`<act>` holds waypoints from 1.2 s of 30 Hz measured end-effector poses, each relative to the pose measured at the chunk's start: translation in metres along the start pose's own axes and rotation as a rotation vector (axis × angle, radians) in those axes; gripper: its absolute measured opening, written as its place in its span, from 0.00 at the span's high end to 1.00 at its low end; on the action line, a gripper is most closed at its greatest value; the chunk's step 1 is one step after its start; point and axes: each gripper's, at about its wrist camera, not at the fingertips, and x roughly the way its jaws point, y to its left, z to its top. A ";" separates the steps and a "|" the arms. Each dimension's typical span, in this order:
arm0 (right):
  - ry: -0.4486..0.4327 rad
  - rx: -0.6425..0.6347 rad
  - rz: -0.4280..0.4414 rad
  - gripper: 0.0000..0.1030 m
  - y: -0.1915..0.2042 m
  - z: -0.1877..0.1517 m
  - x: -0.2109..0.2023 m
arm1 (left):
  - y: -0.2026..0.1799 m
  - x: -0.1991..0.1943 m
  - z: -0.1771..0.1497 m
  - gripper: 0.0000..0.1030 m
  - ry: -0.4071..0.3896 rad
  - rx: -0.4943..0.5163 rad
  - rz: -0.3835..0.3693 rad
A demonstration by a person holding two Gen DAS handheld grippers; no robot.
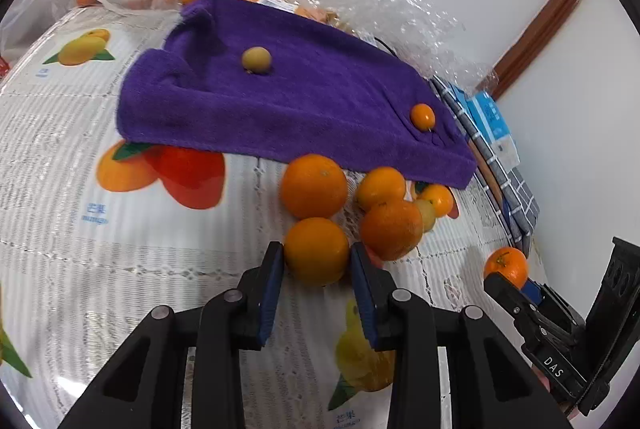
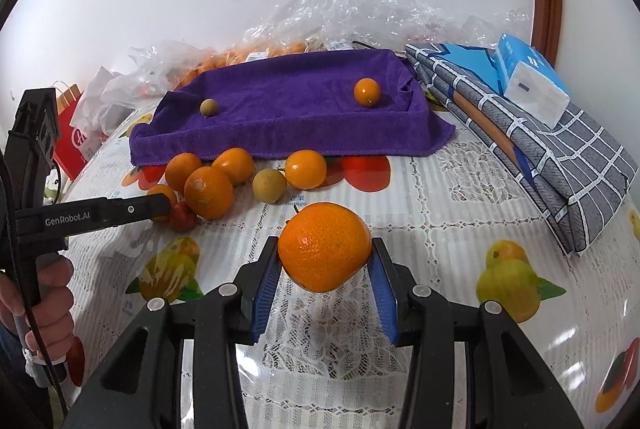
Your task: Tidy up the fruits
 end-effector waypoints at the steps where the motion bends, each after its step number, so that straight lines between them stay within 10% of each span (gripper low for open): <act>1: -0.004 -0.003 -0.002 0.58 0.000 0.001 -0.001 | 0.001 -0.003 0.001 0.69 -0.006 -0.003 0.005; 18: -0.133 -0.026 -0.049 0.58 -0.005 0.086 0.010 | 0.015 -0.060 0.077 0.69 -0.225 0.002 0.128; 36: -0.080 -0.007 -0.061 0.58 -0.020 0.119 0.101 | 0.027 0.029 0.102 0.69 -0.201 0.001 0.162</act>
